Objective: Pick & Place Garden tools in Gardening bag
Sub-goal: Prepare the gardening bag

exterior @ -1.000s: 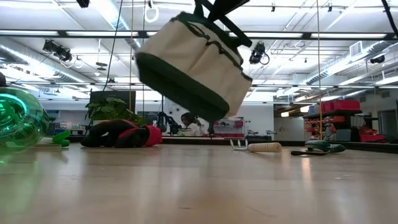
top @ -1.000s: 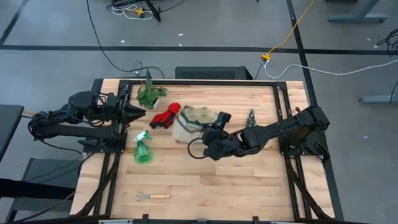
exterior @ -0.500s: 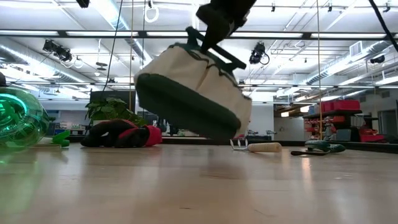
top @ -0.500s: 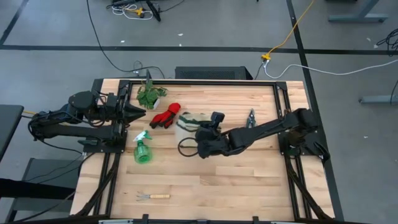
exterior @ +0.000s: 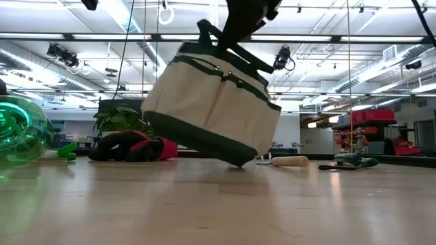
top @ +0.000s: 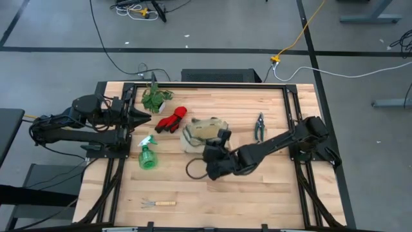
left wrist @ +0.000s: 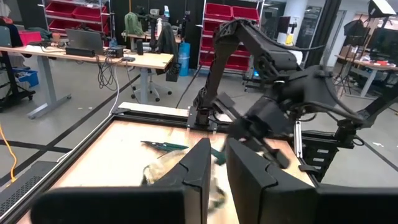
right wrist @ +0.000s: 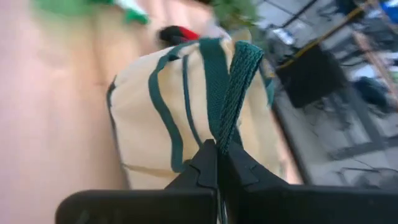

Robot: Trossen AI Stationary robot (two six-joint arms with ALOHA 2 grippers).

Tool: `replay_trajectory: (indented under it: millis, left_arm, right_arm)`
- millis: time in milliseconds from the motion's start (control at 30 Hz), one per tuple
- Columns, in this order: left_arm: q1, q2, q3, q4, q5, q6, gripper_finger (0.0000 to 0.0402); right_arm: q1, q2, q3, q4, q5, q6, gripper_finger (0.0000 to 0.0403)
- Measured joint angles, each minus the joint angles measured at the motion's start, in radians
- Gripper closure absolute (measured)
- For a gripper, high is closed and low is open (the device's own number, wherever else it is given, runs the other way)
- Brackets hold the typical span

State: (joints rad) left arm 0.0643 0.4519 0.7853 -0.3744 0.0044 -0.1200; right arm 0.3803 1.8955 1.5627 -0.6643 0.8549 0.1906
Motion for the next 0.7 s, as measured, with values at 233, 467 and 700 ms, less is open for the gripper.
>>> replay_trajectory:
  millis: [233,467,700]
  left_arm:
    - [0.000,0.000,0.000,0.000,0.000,-0.003,0.0344]
    - [0.000,0.000,0.000,0.000,0.000,-0.027,0.0344]
    - [0.000,0.000,0.000,-0.004,0.001,-0.035,0.0344]
  right_arm:
    - [0.049,0.043,-0.001,0.007,-0.060,0.050,0.0403]
    - [0.070,0.098,-0.001,0.013,-0.130,0.098,0.0403]
    - [0.109,0.114,-0.001,-0.007,-0.171,0.166,0.0403]
